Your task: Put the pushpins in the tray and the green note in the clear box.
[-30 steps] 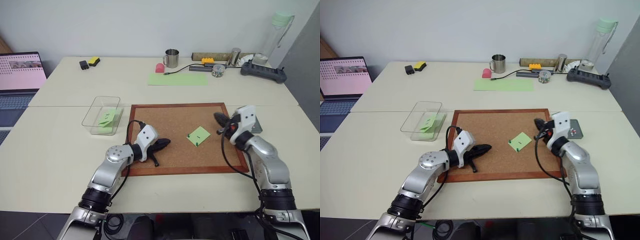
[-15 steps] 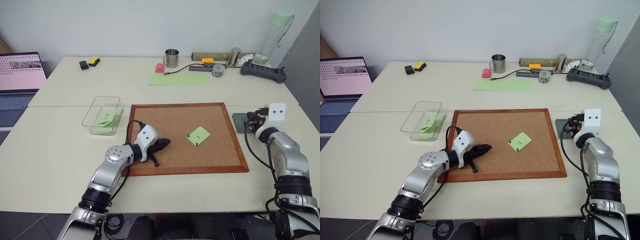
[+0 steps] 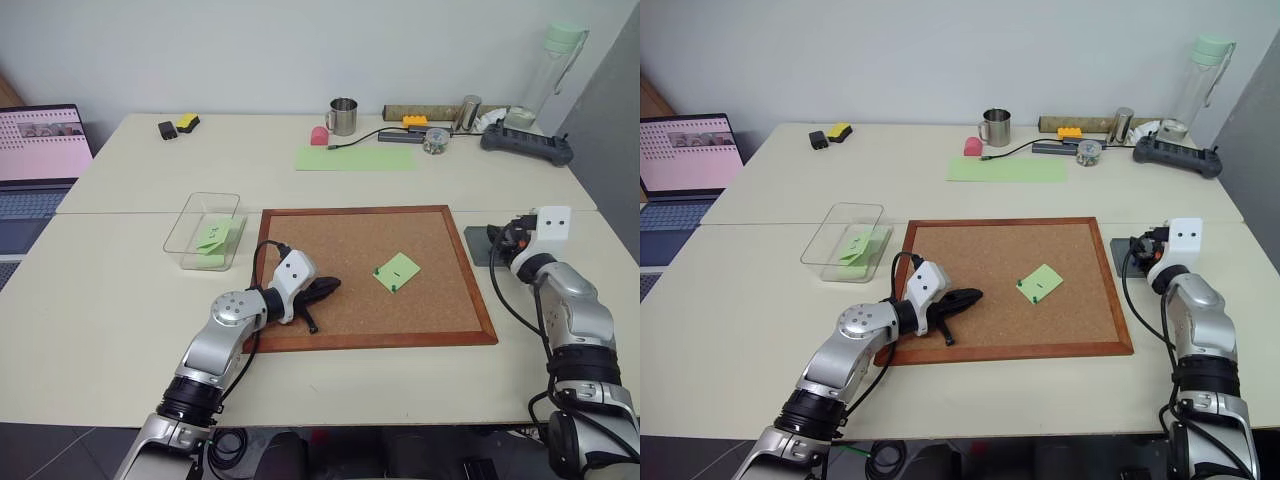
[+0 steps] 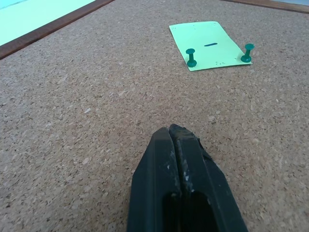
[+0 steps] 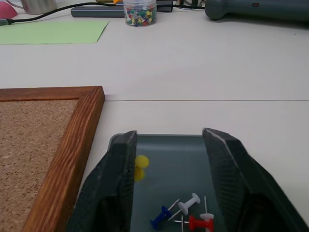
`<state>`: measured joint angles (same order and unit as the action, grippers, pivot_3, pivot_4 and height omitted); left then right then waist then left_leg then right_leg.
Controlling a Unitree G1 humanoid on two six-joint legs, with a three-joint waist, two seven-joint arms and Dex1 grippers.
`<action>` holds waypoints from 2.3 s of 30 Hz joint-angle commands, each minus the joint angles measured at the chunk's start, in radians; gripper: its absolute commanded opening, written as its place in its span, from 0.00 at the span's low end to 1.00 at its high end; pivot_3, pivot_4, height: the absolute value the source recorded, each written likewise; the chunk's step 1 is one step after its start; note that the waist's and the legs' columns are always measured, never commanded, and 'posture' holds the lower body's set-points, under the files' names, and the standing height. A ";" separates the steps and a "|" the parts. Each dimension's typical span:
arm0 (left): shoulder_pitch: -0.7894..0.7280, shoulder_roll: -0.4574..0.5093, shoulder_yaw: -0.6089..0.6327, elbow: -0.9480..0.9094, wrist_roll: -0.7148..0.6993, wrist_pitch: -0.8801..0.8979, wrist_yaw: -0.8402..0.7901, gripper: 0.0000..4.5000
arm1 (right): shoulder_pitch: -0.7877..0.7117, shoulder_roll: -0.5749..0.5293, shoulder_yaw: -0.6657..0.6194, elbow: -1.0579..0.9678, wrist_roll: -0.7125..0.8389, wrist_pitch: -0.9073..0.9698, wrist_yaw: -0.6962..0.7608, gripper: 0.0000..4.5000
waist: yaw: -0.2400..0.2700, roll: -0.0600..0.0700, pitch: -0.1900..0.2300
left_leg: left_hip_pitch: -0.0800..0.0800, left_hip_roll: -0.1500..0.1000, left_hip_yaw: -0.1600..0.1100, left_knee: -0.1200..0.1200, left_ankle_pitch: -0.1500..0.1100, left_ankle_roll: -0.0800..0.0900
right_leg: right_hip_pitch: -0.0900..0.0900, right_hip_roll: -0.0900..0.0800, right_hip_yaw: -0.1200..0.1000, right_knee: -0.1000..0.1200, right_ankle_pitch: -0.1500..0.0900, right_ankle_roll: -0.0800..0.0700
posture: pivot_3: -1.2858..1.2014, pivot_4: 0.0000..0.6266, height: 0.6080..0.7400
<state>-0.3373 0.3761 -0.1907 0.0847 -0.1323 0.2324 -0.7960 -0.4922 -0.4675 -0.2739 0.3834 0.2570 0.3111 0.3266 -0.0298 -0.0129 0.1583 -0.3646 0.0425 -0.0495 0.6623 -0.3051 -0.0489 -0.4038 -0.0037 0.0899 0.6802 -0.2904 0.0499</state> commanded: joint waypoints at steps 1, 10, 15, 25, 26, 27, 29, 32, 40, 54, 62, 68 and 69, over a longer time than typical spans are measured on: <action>0.010 0.005 -0.019 0.018 0.019 0.022 0.002 0.00 | -0.024 -0.022 -0.024 -0.015 0.004 -0.026 0.002 0.49 | 0.000 0.000 0.000 | 0.000 0.000 0.000 0.000 0.000 0.000 | 0.000 0.000 0.000 0.000 0.000 0.000 | 0.52 0.24 1.00; 0.013 0.010 -0.019 0.009 0.018 0.027 -0.002 0.00 | -0.034 -0.031 -0.002 0.054 -0.038 -0.081 -0.009 0.49 | 0.000 0.000 0.000 | 0.000 0.000 0.000 0.000 0.000 0.000 | 0.000 0.000 0.000 0.000 0.000 0.000 | 0.52 0.24 1.00; 0.019 0.017 -0.014 0.001 0.017 0.030 0.000 0.00 | -0.038 -0.014 -0.015 0.033 -0.005 -0.099 0.033 0.49 | -0.001 0.000 0.000 | 0.000 0.000 0.000 0.000 0.000 0.000 | 0.000 0.000 0.000 0.000 0.000 0.000 | 0.52 0.24 1.00; 0.034 0.009 -0.019 -0.012 0.017 0.037 0.008 0.00 | 0.253 -0.021 0.194 -0.538 0.209 0.116 0.388 0.49 | -0.001 0.000 0.000 | 0.000 0.001 -0.001 0.000 0.000 0.000 | 0.000 0.001 0.000 0.000 0.000 0.000 | 0.52 0.24 1.00; 0.034 0.009 -0.021 -0.012 0.017 0.038 0.008 0.00 | 0.272 -0.024 0.214 -0.568 0.207 0.124 0.398 0.49 | -0.001 0.000 0.000 | 0.000 0.001 -0.001 0.000 0.000 0.000 | 0.000 0.001 0.000 0.000 0.000 0.000 | 0.52 0.24 1.00; 0.033 0.008 -0.021 -0.011 0.016 0.038 0.007 0.00 | 0.283 -0.025 0.226 -0.586 0.205 0.130 0.399 0.49 | -0.001 0.000 0.000 | 0.000 0.001 -0.001 0.000 0.000 0.000 | 0.000 0.001 -0.001 0.000 0.000 0.000 | 0.52 0.24 1.00; 0.029 0.008 -0.022 -0.007 0.016 0.036 0.006 0.00 | 0.298 -0.014 0.250 -0.616 0.205 0.138 0.394 0.49 | -0.001 0.000 0.000 | 0.000 0.000 -0.001 0.000 0.000 0.000 | 0.000 0.001 0.000 0.000 0.000 0.000 | 0.52 0.24 1.00; 0.023 0.009 -0.024 -0.001 0.017 0.033 0.003 0.00 | 0.306 0.010 0.296 -0.631 0.184 0.125 0.387 0.49 | -0.001 0.000 0.000 | 0.000 0.000 -0.001 0.000 0.000 0.000 | 0.000 0.001 -0.001 0.000 0.000 0.000 | 0.52 0.24 1.00; 0.015 0.011 -0.022 0.011 0.020 0.024 -0.003 0.00 | 0.285 0.039 0.375 -0.561 0.070 0.062 0.365 0.49 | 0.000 0.000 0.000 | 0.000 0.000 -0.001 0.000 0.000 0.000 | 0.000 0.001 -0.001 -0.001 0.000 0.000 | 0.52 0.24 1.00; 0.025 0.011 -0.021 0.010 0.021 0.012 0.000 0.00 | 0.296 0.056 0.397 -0.524 0.022 0.034 0.375 0.33 | 0.000 0.000 0.000 | 0.000 0.000 -0.002 0.000 0.000 0.000 | 0.000 0.001 -0.001 -0.001 0.000 0.000 | 0.52 0.24 1.00; 0.022 0.010 -0.020 0.013 0.020 0.009 -0.001 0.00 | 0.289 0.059 0.388 -0.516 0.020 0.029 0.372 0.00 | 0.000 0.000 0.000 | 0.000 0.000 -0.002 0.000 0.000 0.000 | 0.000 0.001 -0.001 -0.001 0.000 0.000 | 0.52 0.24 1.00; 0.017 0.010 -0.020 0.020 0.021 0.009 -0.002 0.00 | 0.279 0.057 0.364 -0.514 0.030 0.021 0.377 0.00 | 0.000 0.000 0.000 | 0.000 0.000 -0.002 0.000 0.000 0.000 | 0.000 0.001 -0.001 -0.001 0.000 0.000 | 0.52 0.24 1.00; 0.017 0.011 -0.020 0.020 0.021 0.010 -0.003 0.00 | 0.276 0.060 0.353 -0.525 0.046 0.024 0.380 0.00 | 0.000 0.000 0.000 | 0.000 0.000 -0.002 0.000 0.000 0.000 | 0.000 0.001 -0.001 -0.001 0.000 0.000 | 0.52 0.24 1.00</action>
<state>-0.3326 0.3789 -0.1909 0.0796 -0.1316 0.2295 -0.7971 -0.1969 -0.4139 0.1169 -0.1119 0.2661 0.3574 0.6932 -0.0301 -0.0131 0.1586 -0.3648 0.0425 -0.0512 0.6624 -0.3051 -0.0488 -0.4039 -0.0031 0.0888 0.6796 -0.2905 0.0499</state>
